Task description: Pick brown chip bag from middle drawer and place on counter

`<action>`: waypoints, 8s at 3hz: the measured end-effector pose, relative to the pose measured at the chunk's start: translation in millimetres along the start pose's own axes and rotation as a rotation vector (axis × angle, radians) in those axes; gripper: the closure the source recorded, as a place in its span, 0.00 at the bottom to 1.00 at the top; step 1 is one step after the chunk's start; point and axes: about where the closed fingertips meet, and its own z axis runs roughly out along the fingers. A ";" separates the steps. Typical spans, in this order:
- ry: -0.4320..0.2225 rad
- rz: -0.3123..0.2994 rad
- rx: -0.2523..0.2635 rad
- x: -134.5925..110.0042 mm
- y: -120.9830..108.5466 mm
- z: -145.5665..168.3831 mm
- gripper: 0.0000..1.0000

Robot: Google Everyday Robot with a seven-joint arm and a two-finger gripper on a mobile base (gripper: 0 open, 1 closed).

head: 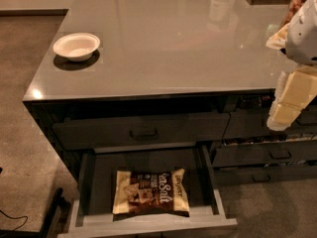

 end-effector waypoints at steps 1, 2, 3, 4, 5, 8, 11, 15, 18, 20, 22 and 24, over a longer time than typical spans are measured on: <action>0.000 0.000 0.000 0.0 0.0 0.1 0.00; -0.032 0.003 -0.010 -2.1 6.7 18.2 0.19; -0.093 -0.005 -0.037 -11.7 23.9 68.1 0.42; -0.154 -0.009 -0.089 -30.3 45.3 141.9 0.66; -0.170 -0.048 -0.172 -52.1 78.2 222.9 0.89; -0.200 -0.049 -0.173 -48.2 93.2 253.0 1.00; -0.437 0.035 -0.203 -65.6 142.0 426.3 1.00; -0.447 -0.029 -0.200 -67.0 137.4 518.4 0.18; -0.498 -0.003 -0.219 -69.8 140.7 569.8 0.13; -0.576 0.008 -0.197 -71.8 149.2 608.7 0.02; -0.577 0.009 -0.202 -71.9 151.8 610.9 0.44; -0.548 0.027 -0.240 -71.5 146.6 587.9 0.91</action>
Offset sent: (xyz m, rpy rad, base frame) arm -0.0013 0.0156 -0.0546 0.0896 0.0237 0.0196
